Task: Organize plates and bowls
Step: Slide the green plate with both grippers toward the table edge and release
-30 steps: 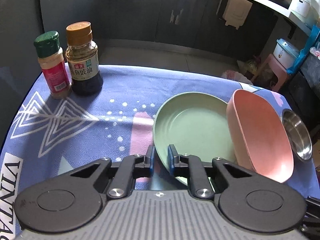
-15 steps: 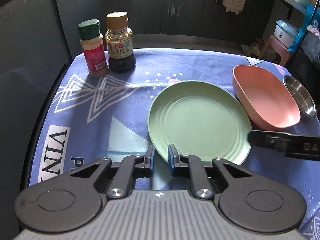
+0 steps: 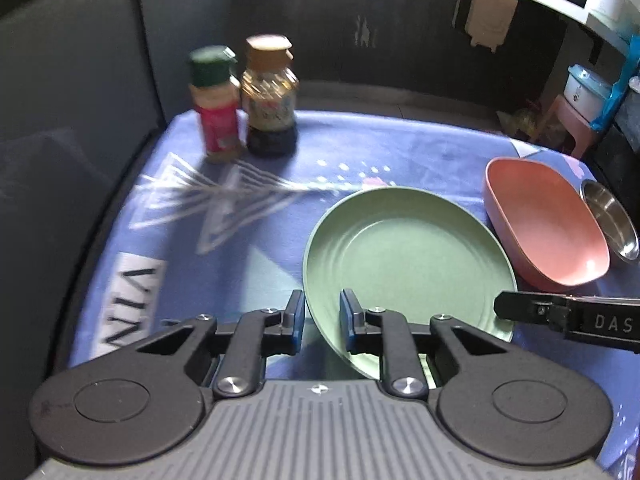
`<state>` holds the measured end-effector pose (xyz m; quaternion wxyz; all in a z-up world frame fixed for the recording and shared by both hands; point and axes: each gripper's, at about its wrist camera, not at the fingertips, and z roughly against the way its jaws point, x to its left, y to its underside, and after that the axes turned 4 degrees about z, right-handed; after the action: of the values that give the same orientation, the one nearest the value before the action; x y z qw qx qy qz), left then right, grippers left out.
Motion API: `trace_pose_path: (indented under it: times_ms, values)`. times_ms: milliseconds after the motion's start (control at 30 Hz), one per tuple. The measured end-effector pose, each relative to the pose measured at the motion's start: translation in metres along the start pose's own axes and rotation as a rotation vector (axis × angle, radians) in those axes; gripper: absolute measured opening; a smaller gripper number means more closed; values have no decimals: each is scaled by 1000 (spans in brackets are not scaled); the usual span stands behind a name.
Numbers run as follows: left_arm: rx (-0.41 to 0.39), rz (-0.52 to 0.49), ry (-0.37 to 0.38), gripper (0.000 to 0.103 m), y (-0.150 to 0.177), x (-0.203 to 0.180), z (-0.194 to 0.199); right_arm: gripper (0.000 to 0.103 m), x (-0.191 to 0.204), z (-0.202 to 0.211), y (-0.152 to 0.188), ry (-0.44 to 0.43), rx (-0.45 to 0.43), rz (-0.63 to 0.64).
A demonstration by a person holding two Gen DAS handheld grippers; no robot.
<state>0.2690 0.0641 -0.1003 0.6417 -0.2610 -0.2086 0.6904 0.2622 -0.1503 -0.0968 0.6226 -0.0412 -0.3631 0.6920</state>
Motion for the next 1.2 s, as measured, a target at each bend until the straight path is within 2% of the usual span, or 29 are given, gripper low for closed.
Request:
trace_pose_path:
  times_ms: [167, 333, 700, 1200]
  values:
    - [-27, 5, -12, 17, 15, 19, 34, 40, 33, 12, 13, -32, 10, 66]
    - [-31, 26, -20, 17, 34, 34, 49, 40, 59, 16, 30, -26, 31, 135]
    - [-8, 61, -6, 17, 53, 50, 43, 41, 71, 4, 42, 9, 80, 182]
    - [17, 58, -3, 17, 55, 52, 32, 41, 72, -7, 45, 24, 117, 200]
